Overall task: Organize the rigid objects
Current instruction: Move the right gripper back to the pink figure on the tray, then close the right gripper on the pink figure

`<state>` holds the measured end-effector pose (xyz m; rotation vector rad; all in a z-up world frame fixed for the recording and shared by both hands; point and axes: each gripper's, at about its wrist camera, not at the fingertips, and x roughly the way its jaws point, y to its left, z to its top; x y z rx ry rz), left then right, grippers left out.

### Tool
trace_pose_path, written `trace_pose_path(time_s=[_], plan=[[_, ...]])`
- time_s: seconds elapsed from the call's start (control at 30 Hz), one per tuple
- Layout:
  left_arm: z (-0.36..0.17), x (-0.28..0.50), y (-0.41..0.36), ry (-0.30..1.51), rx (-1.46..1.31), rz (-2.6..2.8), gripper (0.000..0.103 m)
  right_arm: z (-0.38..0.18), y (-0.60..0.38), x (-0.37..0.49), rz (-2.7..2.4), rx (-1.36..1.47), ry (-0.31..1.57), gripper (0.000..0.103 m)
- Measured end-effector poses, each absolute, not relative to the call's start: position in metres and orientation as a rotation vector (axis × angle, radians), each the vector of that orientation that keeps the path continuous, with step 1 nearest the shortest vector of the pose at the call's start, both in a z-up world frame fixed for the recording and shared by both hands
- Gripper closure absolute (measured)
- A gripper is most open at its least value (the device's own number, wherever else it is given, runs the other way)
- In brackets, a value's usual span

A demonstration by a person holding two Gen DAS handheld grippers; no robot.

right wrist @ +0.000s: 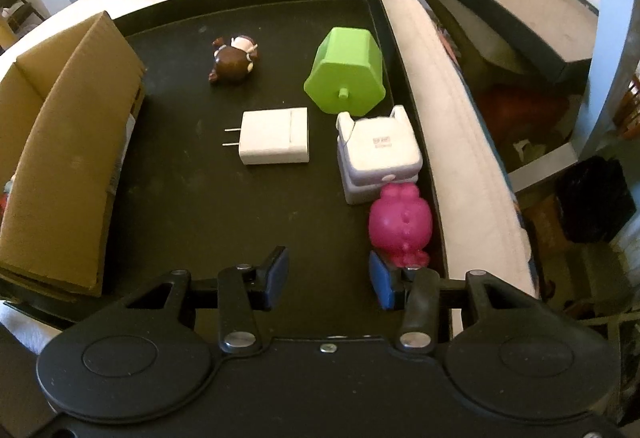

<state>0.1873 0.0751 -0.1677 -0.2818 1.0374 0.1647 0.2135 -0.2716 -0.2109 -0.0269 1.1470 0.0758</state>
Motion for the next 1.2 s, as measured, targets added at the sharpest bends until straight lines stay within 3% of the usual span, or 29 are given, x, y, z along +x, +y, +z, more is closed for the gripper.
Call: trace_pose_path(time_s=[0.17,0.23,0.33,0.53,0.67,0.77,0.93,1.2], plan=[[-0.168,0.186,0.076,1.037,-0.287,0.163,0.090,-0.219,-0.267,0.216,0.080,-0.051,1.174,0.063],[-0.168,0.186,0.076,1.037,-0.286,0.163,0.090,-0.221,-0.267,0.216,0.092,-0.046,1.184,0.083],[-0.168,0.186,0.076,1.039,-0.287,0.161,0.090,-0.216,-0.264,0.212,0.126,-0.043,1.167,0.094],[-0.167,0.186,0.075,1.041,-0.282,0.159,0.090,-0.203,-0.261,0.203,0.171,-0.042,1.119,0.102],[-0.167,0.186,0.075,1.043,-0.281,0.156,0.090,-0.194,-0.273,0.200,0.182,0.043,1.099,0.101],[-0.167,0.187,0.074,1.042,-0.280,0.158,0.090,-0.190,-0.289,0.202,0.165,0.140,1.097,0.095],[-0.168,0.187,0.074,1.038,-0.285,0.161,0.090,-0.186,-0.302,0.204,0.125,0.184,1.073,0.076],[-0.169,0.185,0.076,1.033,-0.295,0.158,0.090,-0.182,-0.309,0.207,0.082,0.198,1.046,0.072]])
